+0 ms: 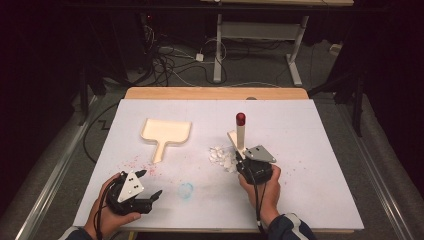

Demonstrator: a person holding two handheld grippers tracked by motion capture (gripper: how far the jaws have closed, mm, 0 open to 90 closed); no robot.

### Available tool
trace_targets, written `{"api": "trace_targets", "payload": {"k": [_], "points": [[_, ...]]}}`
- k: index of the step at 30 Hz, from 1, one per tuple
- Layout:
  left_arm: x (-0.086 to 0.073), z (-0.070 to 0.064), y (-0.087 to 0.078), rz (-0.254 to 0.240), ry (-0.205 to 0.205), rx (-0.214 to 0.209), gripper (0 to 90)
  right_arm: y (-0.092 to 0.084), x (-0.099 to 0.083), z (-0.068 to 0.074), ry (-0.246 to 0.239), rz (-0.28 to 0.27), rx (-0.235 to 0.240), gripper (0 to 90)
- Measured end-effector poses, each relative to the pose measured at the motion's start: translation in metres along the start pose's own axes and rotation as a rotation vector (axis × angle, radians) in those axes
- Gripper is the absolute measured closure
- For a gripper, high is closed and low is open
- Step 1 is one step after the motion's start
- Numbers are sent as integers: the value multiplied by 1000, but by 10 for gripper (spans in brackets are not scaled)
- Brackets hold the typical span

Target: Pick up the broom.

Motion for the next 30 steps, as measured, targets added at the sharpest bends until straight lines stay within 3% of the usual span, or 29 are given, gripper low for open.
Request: {"api": "trace_targets", "payload": {"k": [8,12,14,18,21,23,26,30], "points": [[0,0,-1,5,4,5,206,-5,8,-10,9,-29,13,676],[-1,-2,-1,8,10,8,206,-15,13,-19,-13,-42,35,676],[-1,-1,-1,7,11,9,207,-22,16,-23,-7,-61,72,675],[-1,0,-1,7,6,13,207,-37,26,-28,-57,-102,169,674],[-1,1,-2,8,5,20,206,-47,32,-26,-111,-130,286,674],[-1,2,-3,5,2,22,206,-54,34,-26,-110,-138,327,675],[-1,3,-4,4,1,25,207,-67,33,-21,-113,-137,413,675],[0,3,-4,0,-4,25,206,-84,22,-3,-149,-129,592,675]]}}
Point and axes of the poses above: each handheld gripper's, and its own axes: y roughly forward along the jaws, x roughly out of its top, z roughly to its left, the point moved 9 cm from there along y, roughly forward along the jaws, and after that the axes turned 9 degrees about -z, right-handed, at the moved point
